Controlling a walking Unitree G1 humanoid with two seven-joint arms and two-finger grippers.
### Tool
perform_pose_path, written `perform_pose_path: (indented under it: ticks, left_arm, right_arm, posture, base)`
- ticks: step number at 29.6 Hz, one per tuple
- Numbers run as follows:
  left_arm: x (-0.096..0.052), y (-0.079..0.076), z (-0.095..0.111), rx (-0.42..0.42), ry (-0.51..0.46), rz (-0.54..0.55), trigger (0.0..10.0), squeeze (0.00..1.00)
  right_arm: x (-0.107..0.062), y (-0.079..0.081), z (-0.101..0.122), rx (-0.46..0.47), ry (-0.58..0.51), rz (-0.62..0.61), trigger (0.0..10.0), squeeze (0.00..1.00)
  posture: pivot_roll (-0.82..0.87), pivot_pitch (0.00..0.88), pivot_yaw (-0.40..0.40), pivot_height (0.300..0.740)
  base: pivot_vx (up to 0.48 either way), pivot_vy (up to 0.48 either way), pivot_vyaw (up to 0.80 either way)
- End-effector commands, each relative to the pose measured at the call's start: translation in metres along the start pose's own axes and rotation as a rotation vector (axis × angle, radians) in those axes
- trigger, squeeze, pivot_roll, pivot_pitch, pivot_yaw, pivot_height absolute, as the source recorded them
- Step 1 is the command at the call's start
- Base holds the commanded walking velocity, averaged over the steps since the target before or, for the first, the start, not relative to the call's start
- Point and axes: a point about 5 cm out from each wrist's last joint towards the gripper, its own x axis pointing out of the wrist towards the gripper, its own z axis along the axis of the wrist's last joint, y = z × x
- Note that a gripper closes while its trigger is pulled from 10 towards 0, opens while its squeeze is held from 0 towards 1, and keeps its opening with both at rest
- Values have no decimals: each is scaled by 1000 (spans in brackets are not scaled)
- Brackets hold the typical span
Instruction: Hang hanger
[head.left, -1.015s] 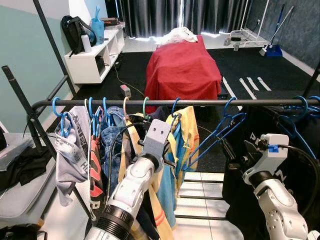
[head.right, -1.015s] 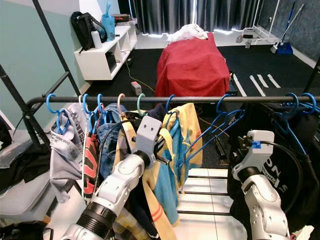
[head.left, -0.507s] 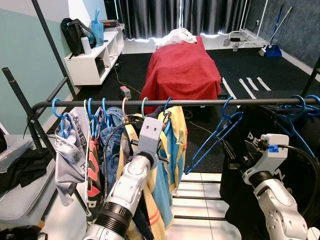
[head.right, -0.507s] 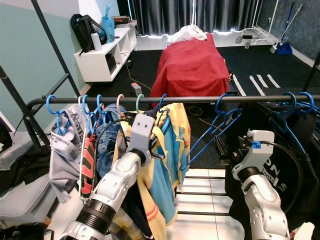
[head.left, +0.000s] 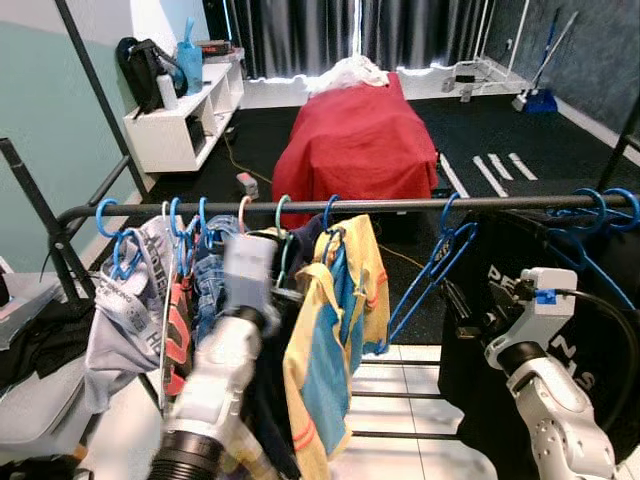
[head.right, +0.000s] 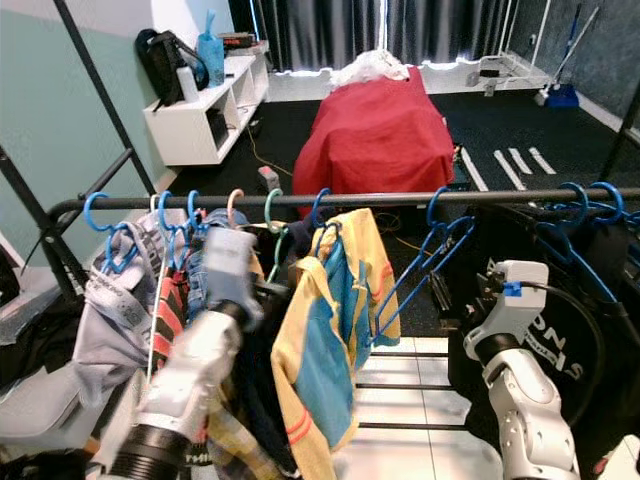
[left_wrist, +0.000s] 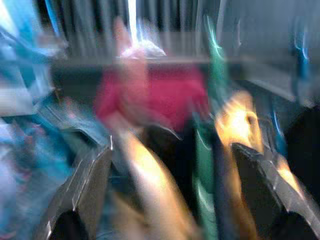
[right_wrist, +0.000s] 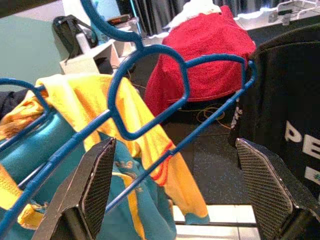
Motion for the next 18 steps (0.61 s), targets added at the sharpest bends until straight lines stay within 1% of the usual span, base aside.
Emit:
perform_pose_path:
  ticks: [1, 2, 3, 4, 5, 6, 7, 8, 9, 10, 11, 12, 13, 14, 15, 16, 18]
  left_arm:
    - [-4, 7, 8, -39, -37, -12, 10000, 1000]
    - [-7, 5, 12, -61, -41, -67, 10000, 1000]
    - [-11, 2, 14, -104, -37, -126, 10000, 1000]
    - [-11, 2, 14, -104, -37, -126, 10000, 1000]
    - [-15, -1, 15, -136, -26, -192, 10000, 294]
    - [-23, -6, 14, -159, -1, -285, 10000, 0]
    - [-23, -6, 14, -159, -1, -285, 10000, 0]
    - [-28, -10, 13, -176, 17, -344, 10000, 0]
    - [-28, -10, 13, -176, 17, -344, 10000, 0]
    - [-35, -14, 10, -171, 42, -407, 10000, 0]
    - [-41, -16, 6, -167, 63, -433, 10000, 0]
    - [-41, -16, 6, -167, 63, -433, 10000, 0]
    - [-45, -18, 4, -163, 73, -441, 10000, 0]
    - [-48, -21, -3, -132, 90, -418, 10000, 0]
    - [-50, -23, -8, -121, 99, -391, 10000, 0]
    - [-50, -23, -8, -121, 99, -391, 10000, 0]
    - [-54, -32, -16, -109, 109, -371, 10000, 0]
  right_arm:
    - [2, 2, -2, 12, 5, 11, 10000, 0]
    - [2, 2, -2, 11, 7, 12, 10000, 0]
    - [3, 2, -2, 11, 9, 13, 10000, 0]
    - [3, 2, -2, 11, 9, 13, 10000, 0]
    - [3, 1, -2, 10, 10, 14, 10000, 0]
    - [3, 1, -2, 10, 11, 15, 10000, 0]
    - [3, 1, -2, 10, 11, 15, 10000, 0]
    - [3, 1, -2, 10, 12, 15, 10000, 0]
    - [3, 1, -2, 10, 12, 15, 10000, 0]
    - [3, 1, -2, 10, 13, 16, 10000, 0]
    - [4, 1, -2, 9, 14, 17, 10000, 0]
    - [4, 1, -2, 9, 14, 17, 10000, 0]
    - [4, 0, -3, 9, 15, 18, 10000, 0]
    - [4, 0, -3, 9, 15, 19, 10000, 0]
    - [4, 0, -3, 8, 16, 19, 10000, 0]
    - [4, 0, -3, 8, 16, 19, 10000, 0]
    - [4, -1, -3, 8, 16, 19, 10000, 0]
  posture:
    - [-113, 1, 37, 740]
    - [-113, 0, 33, 740]
    - [-114, 0, 32, 740]
    - [-114, 0, 32, 740]
    - [-114, 0, 32, 740]
    - [-112, 0, 29, 740]
    - [-112, 0, 29, 740]
    - [-112, 0, 29, 740]
    - [-112, 0, 29, 740]
    - [-111, 0, 29, 740]
    - [-110, 0, 28, 740]
    - [-110, 0, 28, 740]
    - [-110, 0, 28, 740]
    - [-109, 0, 26, 740]
    - [-109, 0, 26, 740]
    - [-109, 0, 26, 740]
    - [-113, 0, 27, 740]
  base:
    - [0, 0, 0]
    - [0, 0, 0]
    - [0, 0, 0]
    - [0, 0, 0]
    - [0, 0, 0]
    - [0, 0, 0]
    - [0, 0, 0]
    - [0, 0, 0]
    - [0, 0, 0]
    - [0, 0, 0]
    - [0, 0, 0]
    - [0, 0, 0]
    - [0, 0, 0]
    - [0, 0, 0]
    - [0, 0, 0]
    - [0, 0, 0]
    - [0, 0, 0]
